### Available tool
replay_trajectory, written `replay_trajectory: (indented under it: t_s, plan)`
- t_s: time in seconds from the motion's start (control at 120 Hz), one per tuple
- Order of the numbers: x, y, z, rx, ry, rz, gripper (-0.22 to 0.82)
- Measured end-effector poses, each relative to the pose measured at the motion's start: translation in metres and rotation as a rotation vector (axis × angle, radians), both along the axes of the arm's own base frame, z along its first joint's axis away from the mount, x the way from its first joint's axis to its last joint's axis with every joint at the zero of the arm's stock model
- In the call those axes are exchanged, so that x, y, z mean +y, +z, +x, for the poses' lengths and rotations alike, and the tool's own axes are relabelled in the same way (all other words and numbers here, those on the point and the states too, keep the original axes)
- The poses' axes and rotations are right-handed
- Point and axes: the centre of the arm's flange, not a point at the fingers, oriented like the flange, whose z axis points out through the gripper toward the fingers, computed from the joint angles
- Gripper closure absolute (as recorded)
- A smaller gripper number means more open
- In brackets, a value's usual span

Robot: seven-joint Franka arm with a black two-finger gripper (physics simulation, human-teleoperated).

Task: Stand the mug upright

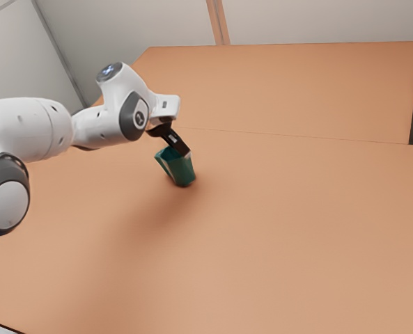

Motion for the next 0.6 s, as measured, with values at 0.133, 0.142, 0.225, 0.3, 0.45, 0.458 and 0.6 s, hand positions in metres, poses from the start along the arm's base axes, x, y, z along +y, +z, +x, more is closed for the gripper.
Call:
replay_trajectory:
  t_s: [0.133, 0.142, 0.225, 0.3, 0.45, 0.458, 0.6]
  plan:
    - [0.002, 0.035, -0.01, -0.008, 0.003, -0.018, 0.06]
    - [0.002, 0.038, -0.011, -0.008, 0.003, -0.018, 0.06]
    - [0.003, 0.069, -0.023, 0.009, 0.005, -0.008, 0.04]
    - [0.01, 0.089, -0.033, 0.042, 0.021, 0.008, 0.03]
    - [0.018, 0.14, -0.042, 0.105, 0.048, 0.08, 0.01]
    - [0.018, 0.143, -0.042, 0.109, 0.05, 0.085, 0.01]
    - [0.029, 0.193, -0.058, 0.156, 0.109, 0.141, 0.01]
